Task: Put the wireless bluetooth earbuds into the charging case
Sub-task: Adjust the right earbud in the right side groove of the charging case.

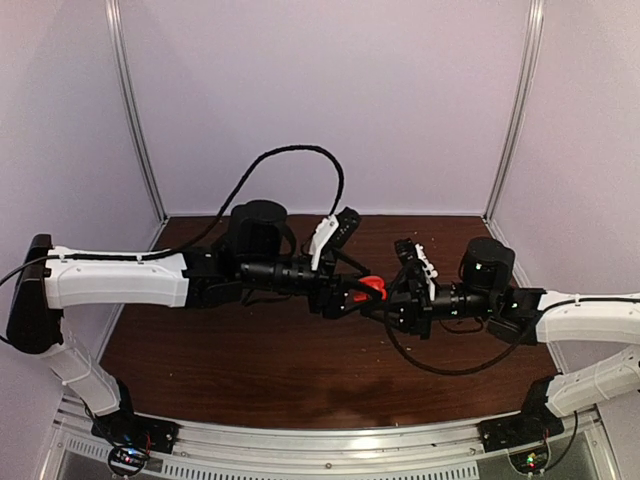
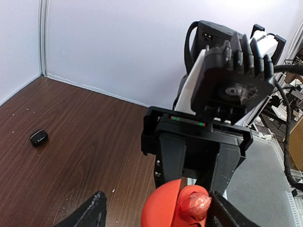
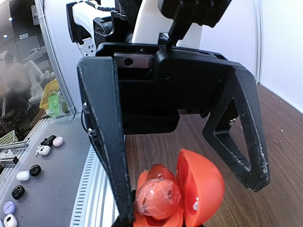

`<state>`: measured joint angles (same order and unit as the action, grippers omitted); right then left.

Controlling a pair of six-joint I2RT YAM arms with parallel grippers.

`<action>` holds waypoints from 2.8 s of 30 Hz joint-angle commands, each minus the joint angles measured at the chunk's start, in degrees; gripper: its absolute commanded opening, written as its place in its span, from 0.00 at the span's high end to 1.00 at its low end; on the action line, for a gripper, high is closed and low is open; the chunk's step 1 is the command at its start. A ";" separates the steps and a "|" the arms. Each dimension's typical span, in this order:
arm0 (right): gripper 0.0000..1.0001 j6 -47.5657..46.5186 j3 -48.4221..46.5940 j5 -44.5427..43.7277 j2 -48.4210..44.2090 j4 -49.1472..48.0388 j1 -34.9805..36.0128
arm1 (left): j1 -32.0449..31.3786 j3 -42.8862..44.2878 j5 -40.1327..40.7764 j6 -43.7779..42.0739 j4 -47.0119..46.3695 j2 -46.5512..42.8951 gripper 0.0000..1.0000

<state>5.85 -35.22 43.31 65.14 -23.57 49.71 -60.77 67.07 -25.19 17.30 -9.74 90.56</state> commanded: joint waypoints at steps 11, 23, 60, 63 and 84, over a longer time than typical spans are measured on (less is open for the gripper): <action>1.00 -2.46 0.79 -1.86 -2.91 -3.11 -0.28 | -3.65 -6.55 0.05 -8.71 -9.12 -7.93 0.10; 1.00 -2.84 0.54 1.58 -2.64 -2.80 -0.15 | -3.55 -6.17 2.61 -22.13 -2.36 -15.57 0.32; 1.00 -4.70 -0.82 3.02 -2.38 -0.81 1.35 | -7.61 7.55 0.19 -28.88 17.14 -2.33 0.87; 1.00 -4.70 -0.87 3.35 -2.63 -1.03 1.35 | -7.60 8.18 0.22 -29.38 18.66 -1.51 0.89; 1.00 -3.49 0.68 2.50 -1.87 -2.52 1.34 | -7.64 10.18 7.34 -30.51 16.55 -8.96 0.50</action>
<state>1.72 -34.87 46.48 63.40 -23.24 51.09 -68.14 76.51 -20.47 -12.91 9.56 86.11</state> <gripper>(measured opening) 0.207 0.419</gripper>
